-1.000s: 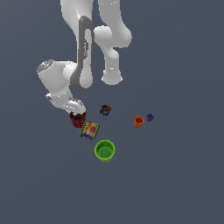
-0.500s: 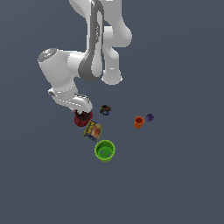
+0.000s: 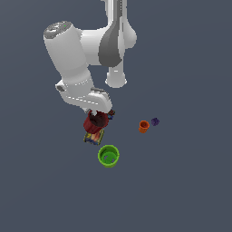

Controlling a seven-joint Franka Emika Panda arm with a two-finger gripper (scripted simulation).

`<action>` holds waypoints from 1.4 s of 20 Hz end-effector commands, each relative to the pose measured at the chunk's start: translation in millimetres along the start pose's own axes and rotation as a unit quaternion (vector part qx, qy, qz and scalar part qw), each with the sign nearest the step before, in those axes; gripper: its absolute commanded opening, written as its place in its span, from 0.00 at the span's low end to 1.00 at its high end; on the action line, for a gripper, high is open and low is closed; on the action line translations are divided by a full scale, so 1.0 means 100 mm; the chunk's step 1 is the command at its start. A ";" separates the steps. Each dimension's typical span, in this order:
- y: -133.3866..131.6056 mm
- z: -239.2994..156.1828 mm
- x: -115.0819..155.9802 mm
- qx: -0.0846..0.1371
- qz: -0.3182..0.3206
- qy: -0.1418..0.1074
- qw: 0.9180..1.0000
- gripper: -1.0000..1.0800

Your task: Pick up a designated object from a clutter of objects.

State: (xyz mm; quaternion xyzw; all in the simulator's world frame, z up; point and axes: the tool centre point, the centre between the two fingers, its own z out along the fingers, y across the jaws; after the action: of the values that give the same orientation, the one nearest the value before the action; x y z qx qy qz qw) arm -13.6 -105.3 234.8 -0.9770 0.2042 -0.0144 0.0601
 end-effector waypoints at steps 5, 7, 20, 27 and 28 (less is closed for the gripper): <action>-0.67 -0.52 0.12 0.000 0.000 0.001 1.000 0.00; -0.85 -0.66 0.16 0.000 0.000 0.001 1.000 0.00; -1.78 -1.35 0.37 0.002 0.000 0.001 1.000 0.00; -2.09 -1.58 0.45 0.003 0.000 0.001 1.000 0.00; -2.12 -1.61 0.46 0.003 0.000 0.001 1.000 0.00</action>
State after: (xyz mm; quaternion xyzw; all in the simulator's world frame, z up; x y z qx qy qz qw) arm 100.9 47.8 414.0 -0.9770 0.2036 -0.0146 0.0621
